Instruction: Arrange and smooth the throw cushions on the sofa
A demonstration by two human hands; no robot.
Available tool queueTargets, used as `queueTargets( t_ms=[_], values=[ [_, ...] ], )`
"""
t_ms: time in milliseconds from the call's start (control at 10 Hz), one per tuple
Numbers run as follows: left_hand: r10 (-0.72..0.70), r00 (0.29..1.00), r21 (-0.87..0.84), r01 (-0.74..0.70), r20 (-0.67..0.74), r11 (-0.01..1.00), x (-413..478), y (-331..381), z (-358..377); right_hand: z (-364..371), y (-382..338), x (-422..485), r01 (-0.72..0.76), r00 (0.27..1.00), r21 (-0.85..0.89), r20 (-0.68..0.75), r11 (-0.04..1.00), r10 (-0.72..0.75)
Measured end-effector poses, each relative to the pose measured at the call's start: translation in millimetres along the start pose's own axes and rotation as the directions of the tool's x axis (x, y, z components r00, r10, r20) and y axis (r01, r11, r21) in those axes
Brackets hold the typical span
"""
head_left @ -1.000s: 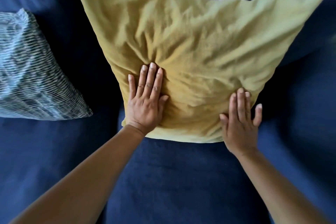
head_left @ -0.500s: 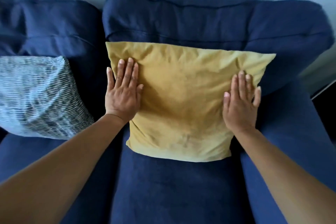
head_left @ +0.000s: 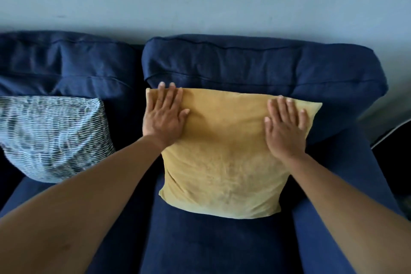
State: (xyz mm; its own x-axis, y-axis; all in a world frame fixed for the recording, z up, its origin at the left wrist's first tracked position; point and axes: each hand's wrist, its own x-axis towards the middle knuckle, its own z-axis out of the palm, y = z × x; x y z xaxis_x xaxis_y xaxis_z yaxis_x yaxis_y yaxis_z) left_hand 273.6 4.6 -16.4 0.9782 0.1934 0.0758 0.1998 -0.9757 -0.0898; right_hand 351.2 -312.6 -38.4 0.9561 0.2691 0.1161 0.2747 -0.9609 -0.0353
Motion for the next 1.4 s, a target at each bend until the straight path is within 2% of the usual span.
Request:
queueTargets(
  t_ms=[100,200,300,400,500,600,700,800,900,1000,1100,1200,1300,1400],
  values=[
    [-0.016,1.000,0.043,0.015,0.012,0.999,9.5,-21.0,-7.0,-8.0,29.5,10.2,-0.029,0.999,-0.040,-0.029,0.999,0.028],
    [0.050,0.996,-0.031,-0.053,-0.072,0.998,14.6,-25.2,-19.1,-18.0,29.8,13.6,0.040,0.992,-0.101,-0.119,0.994,-0.052],
    [0.068,0.965,-0.084,-0.092,-0.255,0.992,13.8,-25.4,-31.8,-31.6,26.1,14.4,0.092,0.962,-0.114,-0.247,0.989,-0.118],
    [-0.027,0.925,-0.145,-0.031,-0.378,0.989,11.3,-27.4,-42.0,-47.5,25.1,25.2,0.071,0.896,-0.056,-0.436,0.996,-0.088],
    [-0.137,0.922,-0.219,0.059,-0.361,0.974,7.5,-25.6,-41.8,-45.1,25.6,28.1,0.055,0.884,-0.025,-0.463,0.998,-0.060],
    [-0.208,0.935,-0.250,0.136,-0.289,0.959,1.8,-13.8,-31.4,-33.3,26.0,17.4,0.048,0.907,0.025,-0.419,0.999,-0.033],
    [-0.301,0.903,-0.343,0.189,-0.308,0.920,-1.4,-3.5,-31.6,-36.9,18.2,14.0,0.016,0.908,0.166,-0.415,0.986,0.055],
    [-0.238,0.870,-0.387,0.060,-0.431,0.920,-9.7,15.9,-37.7,-46.3,-11.9,11.3,0.085,0.885,0.260,-0.463,0.962,0.047],
    [0.107,0.880,-0.262,-0.251,-0.463,0.932,-29.9,56.5,-31.4,-42.8,-60.4,-1.4,0.298,0.888,0.214,-0.419,0.930,-0.188],
    [0.248,0.930,-0.120,-0.288,-0.272,0.950,-43.5,70.2,-10.4,-22.6,-77.9,-16.3,0.383,0.900,0.029,-0.236,0.923,-0.366],
    [0.107,0.987,-0.052,-0.114,-0.122,0.992,-37.1,44.0,5.4,-8.0,-39.2,-11.3,0.215,0.972,0.012,-0.103,0.977,-0.213],
    [0.067,0.996,0.039,-0.064,-0.065,0.997,-31.3,10.4,11.0,-2.4,12.8,-7.1,0.022,1.000,-0.017,-0.009,1.000,-0.022],
    [0.063,0.996,0.068,-0.060,-0.056,0.996,-32.8,-5.2,5.2,-7.5,40.4,-9.8,-0.051,0.997,-0.043,0.057,0.998,0.054],
    [-0.009,0.997,0.006,0.010,-0.076,1.000,-34.3,-2.9,-9.0,-29.0,40.9,-13.0,-0.062,0.995,-0.004,0.073,0.998,0.062]
  ],
)
